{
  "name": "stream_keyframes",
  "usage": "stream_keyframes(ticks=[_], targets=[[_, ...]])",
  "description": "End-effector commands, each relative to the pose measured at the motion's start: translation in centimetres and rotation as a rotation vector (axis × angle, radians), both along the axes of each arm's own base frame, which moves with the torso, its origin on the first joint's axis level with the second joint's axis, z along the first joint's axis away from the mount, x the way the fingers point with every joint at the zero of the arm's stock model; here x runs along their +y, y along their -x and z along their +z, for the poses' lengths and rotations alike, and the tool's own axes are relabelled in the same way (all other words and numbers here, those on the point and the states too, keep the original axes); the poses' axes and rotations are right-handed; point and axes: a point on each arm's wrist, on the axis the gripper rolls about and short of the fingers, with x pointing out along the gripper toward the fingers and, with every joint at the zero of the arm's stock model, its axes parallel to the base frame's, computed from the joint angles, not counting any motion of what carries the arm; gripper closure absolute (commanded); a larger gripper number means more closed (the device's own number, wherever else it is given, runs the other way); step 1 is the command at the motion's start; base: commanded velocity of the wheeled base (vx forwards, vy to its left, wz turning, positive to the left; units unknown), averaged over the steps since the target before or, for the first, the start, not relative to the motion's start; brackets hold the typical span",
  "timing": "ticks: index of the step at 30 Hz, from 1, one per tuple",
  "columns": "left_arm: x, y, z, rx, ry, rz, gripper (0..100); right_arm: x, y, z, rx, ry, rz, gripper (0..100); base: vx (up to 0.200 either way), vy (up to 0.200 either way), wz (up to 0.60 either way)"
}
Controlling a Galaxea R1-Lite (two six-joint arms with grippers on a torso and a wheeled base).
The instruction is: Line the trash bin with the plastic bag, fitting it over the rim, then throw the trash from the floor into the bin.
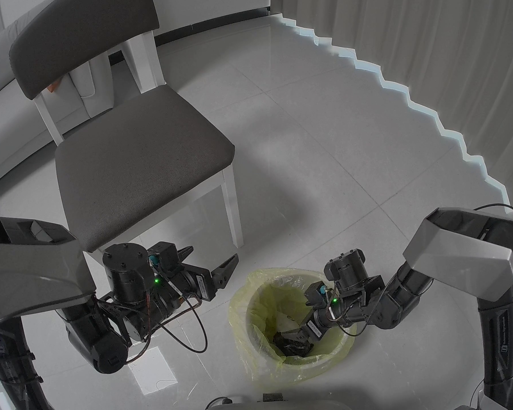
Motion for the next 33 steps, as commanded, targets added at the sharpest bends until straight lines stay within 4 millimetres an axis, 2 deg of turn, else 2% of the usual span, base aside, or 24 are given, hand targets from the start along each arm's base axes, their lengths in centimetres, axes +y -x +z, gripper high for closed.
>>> stream_keyframes(ticks=[1,3,4,5,8,11,12,15,20,28,33], targets=[[-0.8,-1.0,-2.6,0.06,-0.044,-0.013,0,-2.2,0.5,4.8,-0.074,-0.042,-0.042,0,0.0,0.0,0.0],[-1.2,-1.9,-4.1,0.092,-0.065,-0.011,0,-3.5,0.7,6.5,-0.101,-0.057,-0.069,0,0.0,0.0,0.0],[-1.2,-1.9,-4.1,0.092,-0.065,-0.011,0,-3.5,0.7,6.5,-0.101,-0.057,-0.069,0,0.0,0.0,0.0],[-1.3,-2.7,-5.5,0.125,-0.088,-0.005,0,-4.8,1.0,7.8,-0.12,-0.066,-0.101,0,0.0,0.0,0.0],[-1.1,-4.0,-7.2,0.14,-0.163,-0.002,0,-7.0,1.7,9.5,-0.145,-0.073,-0.149,0,0.0,0.0,0.0],[-1.2,-5.4,-7.8,0.134,-0.214,-0.005,0,-9.1,3.0,10.8,-0.159,-0.075,-0.194,0,0.0,0.0,0.0],[-1.3,-5.5,-7.9,0.135,-0.214,-0.005,0,-9.1,3.1,10.9,-0.159,-0.074,-0.196,0,0.0,0.0,0.0],[-2.2,-6.9,-7.8,0.163,-0.233,-0.013,0,-11.2,4.8,12.5,-0.187,-0.086,-0.246,0,0.0,0.0,0.0],[-2.8,-8.6,-7.7,0.193,-0.251,-0.002,0,-12.9,5.5,14.4,-0.242,-0.1,-0.292,0,0.0,0.0,0.0],[-3.0,-9.8,-7.9,0.237,-0.305,-0.007,0,-13.7,5.3,14.1,-0.234,-0.093,-0.316,0,0.0,0.0,0.0],[-3.6,-11.4,-8.2,0.262,-0.338,-0.019,0,-13.8,5.3,14.1,-0.232,-0.104,-0.307,0,0.0,0.0,0.0]])
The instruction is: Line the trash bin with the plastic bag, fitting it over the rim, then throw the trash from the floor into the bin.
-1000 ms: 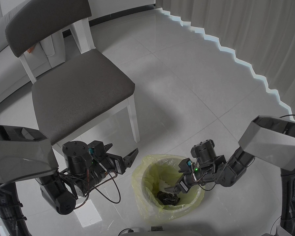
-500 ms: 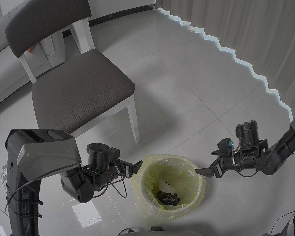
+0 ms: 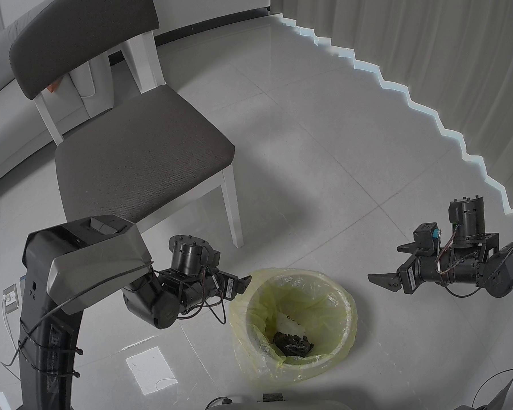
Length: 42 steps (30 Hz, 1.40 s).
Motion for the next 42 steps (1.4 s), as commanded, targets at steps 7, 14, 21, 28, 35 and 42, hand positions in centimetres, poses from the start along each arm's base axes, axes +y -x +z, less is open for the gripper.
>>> stream_keyframes(ticks=[7,14,21,28,35,42], targets=[[-1.4,-3.2,-1.8,0.045,-0.029,-0.007,0,-0.4,0.0,0.2,-0.008,-0.003,0.002,0,0.0,0.0,0.0],[-2.4,-4.5,-2.5,0.094,-0.07,-0.028,0,-0.4,0.0,0.2,-0.014,0.009,0.011,0,0.0,0.0,0.0],[-2.2,-4.9,-2.0,0.076,-0.051,-0.012,0,-0.3,-0.3,-1.6,0.041,0.031,0.02,0,0.0,0.0,0.0],[0.4,-4.4,2.4,0.011,-0.012,0.035,0,-0.5,-1.3,-5.1,0.142,0.064,0.019,0,0.0,0.0,0.0],[2.9,-3.4,5.9,-0.045,0.041,0.08,0,-1.7,-3.4,-9.4,0.205,0.153,0.051,0,0.0,0.0,0.0],[4.2,-1.9,7.1,-0.085,0.077,0.099,0,-2.0,-4.8,-11.9,0.245,0.165,0.049,0,0.0,0.0,0.0]])
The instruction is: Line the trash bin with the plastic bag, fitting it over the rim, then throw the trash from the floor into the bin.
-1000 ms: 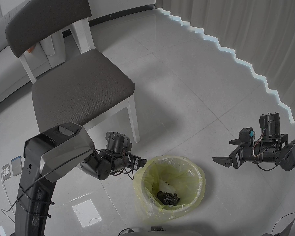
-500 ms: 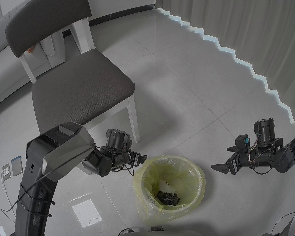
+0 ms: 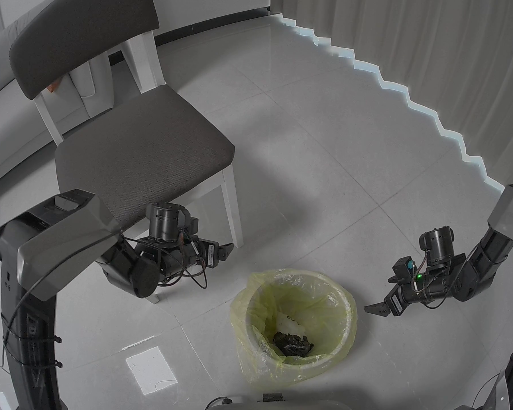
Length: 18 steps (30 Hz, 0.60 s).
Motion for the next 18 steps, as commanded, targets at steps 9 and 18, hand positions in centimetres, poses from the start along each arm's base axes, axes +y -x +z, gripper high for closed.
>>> stream_keyframes(ticks=[9,18], targets=[[2.6,2.8,5.0,-0.133,0.077,0.045,0,1.8,-3.6,-6.1,0.077,0.028,0.04,0,0.0,0.0,0.0],[4.3,3.7,7.4,-0.173,0.108,0.066,0,2.3,-5.5,-7.3,0.085,0.031,0.042,0,0.0,0.0,0.0]])
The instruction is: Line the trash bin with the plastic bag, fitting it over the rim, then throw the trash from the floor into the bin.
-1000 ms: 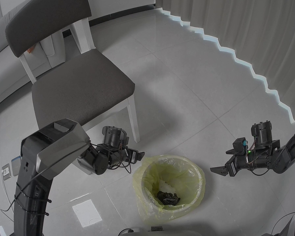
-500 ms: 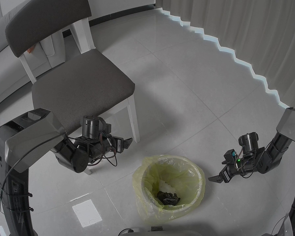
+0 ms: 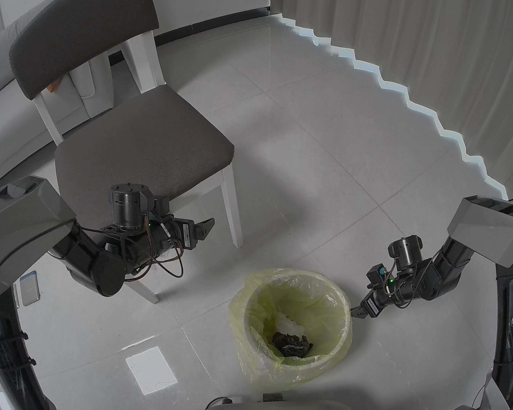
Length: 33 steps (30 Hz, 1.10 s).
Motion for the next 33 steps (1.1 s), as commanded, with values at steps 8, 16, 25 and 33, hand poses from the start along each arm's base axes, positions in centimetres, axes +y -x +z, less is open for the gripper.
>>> stream_keyframes(ticks=[8,16,25,33], targets=[[0.8,1.4,3.1,-0.067,0.026,0.008,0,-1.0,-1.2,-0.4,0.005,0.005,-0.028,0,0.0,0.0,0.0],[0.5,3.8,4.2,-0.07,0.04,-0.015,0,-4.7,-0.4,6.6,-0.151,0.011,-0.098,0,0.0,0.0,0.0],[1.6,9.8,7.2,-0.13,0.046,-0.043,0,-5.0,6.3,19.4,-0.439,-0.085,-0.153,0,0.0,0.0,0.0],[3.3,16.3,9.9,-0.222,0.081,-0.066,0,-3.5,14.2,25.9,-0.615,-0.213,-0.17,0,0.0,0.0,0.0]])
